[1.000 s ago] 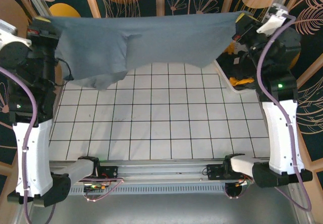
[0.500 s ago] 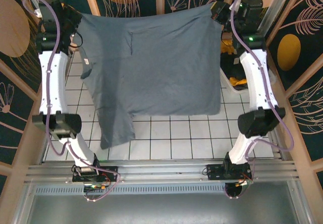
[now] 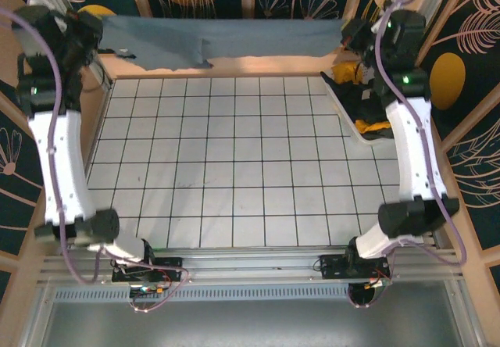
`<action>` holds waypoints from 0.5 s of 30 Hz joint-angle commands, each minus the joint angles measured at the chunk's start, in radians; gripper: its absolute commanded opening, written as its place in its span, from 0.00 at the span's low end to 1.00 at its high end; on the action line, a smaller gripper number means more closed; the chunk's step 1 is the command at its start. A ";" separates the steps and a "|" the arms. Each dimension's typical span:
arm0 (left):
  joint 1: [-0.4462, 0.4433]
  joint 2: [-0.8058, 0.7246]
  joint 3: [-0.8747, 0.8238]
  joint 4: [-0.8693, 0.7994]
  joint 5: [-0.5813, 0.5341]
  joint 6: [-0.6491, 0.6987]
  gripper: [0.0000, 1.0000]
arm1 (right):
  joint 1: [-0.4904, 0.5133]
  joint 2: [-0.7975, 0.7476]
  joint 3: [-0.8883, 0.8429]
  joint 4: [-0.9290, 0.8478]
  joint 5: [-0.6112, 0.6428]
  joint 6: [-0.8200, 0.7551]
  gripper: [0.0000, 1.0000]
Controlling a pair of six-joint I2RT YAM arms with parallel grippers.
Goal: Fold and stack the t-shirts
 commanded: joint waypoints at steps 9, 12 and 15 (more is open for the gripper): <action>0.007 -0.393 -0.975 0.020 -0.107 0.004 0.25 | 0.039 -0.350 -0.903 0.005 0.153 0.081 0.34; 0.004 -0.360 -1.138 0.046 -0.095 0.046 0.46 | 0.050 -0.244 -0.939 -0.059 0.098 0.056 0.58; -0.013 -0.323 -1.207 0.046 -0.088 0.059 0.51 | 0.074 -0.183 -0.928 -0.123 0.134 0.017 0.61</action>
